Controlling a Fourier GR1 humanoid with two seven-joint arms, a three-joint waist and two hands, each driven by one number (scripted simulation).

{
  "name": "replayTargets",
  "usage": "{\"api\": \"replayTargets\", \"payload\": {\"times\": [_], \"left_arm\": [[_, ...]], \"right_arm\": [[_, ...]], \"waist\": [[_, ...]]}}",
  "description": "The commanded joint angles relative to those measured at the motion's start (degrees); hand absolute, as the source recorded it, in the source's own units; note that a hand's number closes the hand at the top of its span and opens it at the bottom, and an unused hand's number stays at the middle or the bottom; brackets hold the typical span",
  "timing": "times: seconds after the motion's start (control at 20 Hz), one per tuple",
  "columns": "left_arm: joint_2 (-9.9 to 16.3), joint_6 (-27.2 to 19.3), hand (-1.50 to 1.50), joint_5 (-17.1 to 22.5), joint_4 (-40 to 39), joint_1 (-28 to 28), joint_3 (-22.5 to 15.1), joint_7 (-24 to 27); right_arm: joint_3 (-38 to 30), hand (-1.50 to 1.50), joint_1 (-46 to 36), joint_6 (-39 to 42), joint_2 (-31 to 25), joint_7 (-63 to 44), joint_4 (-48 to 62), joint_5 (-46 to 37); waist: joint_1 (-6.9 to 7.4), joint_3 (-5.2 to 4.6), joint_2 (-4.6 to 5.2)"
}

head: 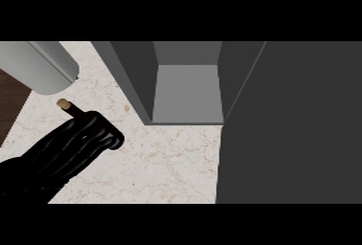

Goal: Pick up the wine, place it into the cabinet and close the cabinet

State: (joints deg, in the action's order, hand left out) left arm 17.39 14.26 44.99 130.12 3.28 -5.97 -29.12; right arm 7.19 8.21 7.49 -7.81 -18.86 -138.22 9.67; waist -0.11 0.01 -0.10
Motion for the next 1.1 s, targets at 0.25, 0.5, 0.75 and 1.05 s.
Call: {"api": "replayTargets", "payload": {"times": [0.25,0.5,0.75,1.05], "left_arm": [[-0.53,-6.89,-1.50,4.17,2.44,5.55,4.35,-7.87],[-0.34,-8.06,-1.50,3.48,6.35,3.29,6.78,-9.37],[1.58,-7.02,-1.50,4.43,-2.04,9.66,11.49,-9.94],[5.79,-0.78,-1.50,11.26,-6.02,8.10,20.67,-10.93]], "right_arm": [[-2.27,-1.50,-3.10,-0.11,-0.39,-5.87,-3.88,2.45],[0.39,-1.50,-2.83,-2.37,1.01,-8.47,-6.87,-0.58],[1.52,-1.50,-1.50,-1.78,0.87,-10.35,-8.78,-0.92],[-1.93,-1.50,-5.40,-2.43,0.59,-11.45,-7.58,0.48]], "waist": [[-0.05,0.01,0.05],[0.03,0.00,-0.02],[-0.30,0.01,0.03],[-0.09,-0.01,0.04]]}}
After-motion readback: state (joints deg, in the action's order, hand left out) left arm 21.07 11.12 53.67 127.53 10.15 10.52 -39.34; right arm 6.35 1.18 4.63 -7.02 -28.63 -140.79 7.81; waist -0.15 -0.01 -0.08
